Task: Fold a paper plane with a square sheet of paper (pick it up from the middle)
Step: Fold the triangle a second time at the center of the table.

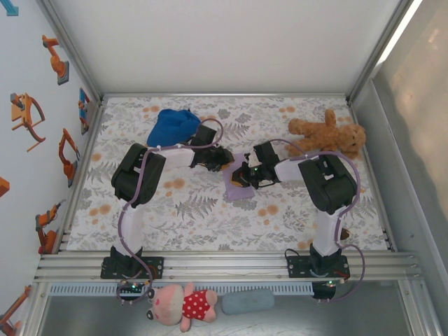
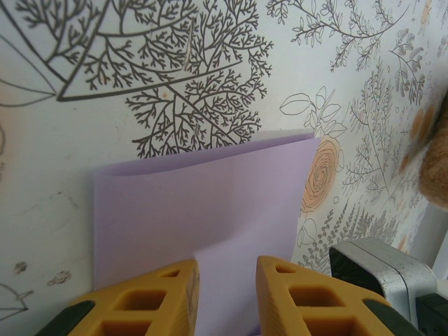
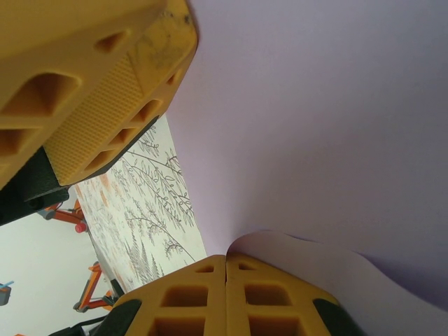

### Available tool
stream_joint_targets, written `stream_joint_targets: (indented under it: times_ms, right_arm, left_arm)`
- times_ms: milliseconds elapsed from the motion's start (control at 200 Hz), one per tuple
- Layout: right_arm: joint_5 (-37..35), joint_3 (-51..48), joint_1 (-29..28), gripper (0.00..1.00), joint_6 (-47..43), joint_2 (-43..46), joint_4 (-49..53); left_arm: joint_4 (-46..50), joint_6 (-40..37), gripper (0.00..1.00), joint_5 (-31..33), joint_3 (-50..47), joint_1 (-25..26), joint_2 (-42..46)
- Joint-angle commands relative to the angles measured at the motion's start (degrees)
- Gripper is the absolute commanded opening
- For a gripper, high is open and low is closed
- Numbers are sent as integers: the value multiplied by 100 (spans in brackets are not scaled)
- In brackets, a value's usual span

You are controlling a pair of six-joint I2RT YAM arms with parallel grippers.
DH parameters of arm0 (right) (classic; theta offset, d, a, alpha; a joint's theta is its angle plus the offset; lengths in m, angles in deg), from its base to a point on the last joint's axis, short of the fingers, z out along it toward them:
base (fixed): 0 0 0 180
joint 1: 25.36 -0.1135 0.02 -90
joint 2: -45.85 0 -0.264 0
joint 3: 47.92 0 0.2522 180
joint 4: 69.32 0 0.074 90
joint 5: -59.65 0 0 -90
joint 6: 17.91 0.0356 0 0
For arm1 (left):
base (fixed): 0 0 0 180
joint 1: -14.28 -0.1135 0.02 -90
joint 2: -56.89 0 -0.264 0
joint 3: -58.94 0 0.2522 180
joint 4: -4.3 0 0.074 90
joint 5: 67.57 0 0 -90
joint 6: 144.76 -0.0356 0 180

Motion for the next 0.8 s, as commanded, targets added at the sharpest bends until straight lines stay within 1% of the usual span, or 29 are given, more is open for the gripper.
stream_joint_targets:
  times_ms: [0,481,751,796]
  right_arm:
    - [-131,58,-36,0,33,-45,-100]
    - [-266,58,-32,0,38,-123,76]
    - [-322,92,-31,0,6,-222,323]
    - [-327,115,-32,2,-6,-246,363]
  left_arm:
    - [287,10,29,87,-200,6,-132]
    - [284,23,29,87,-195,9,-56]
    - [284,38,30,154,-12,-44,336]
    - [291,37,31,223,-14,-72,443]
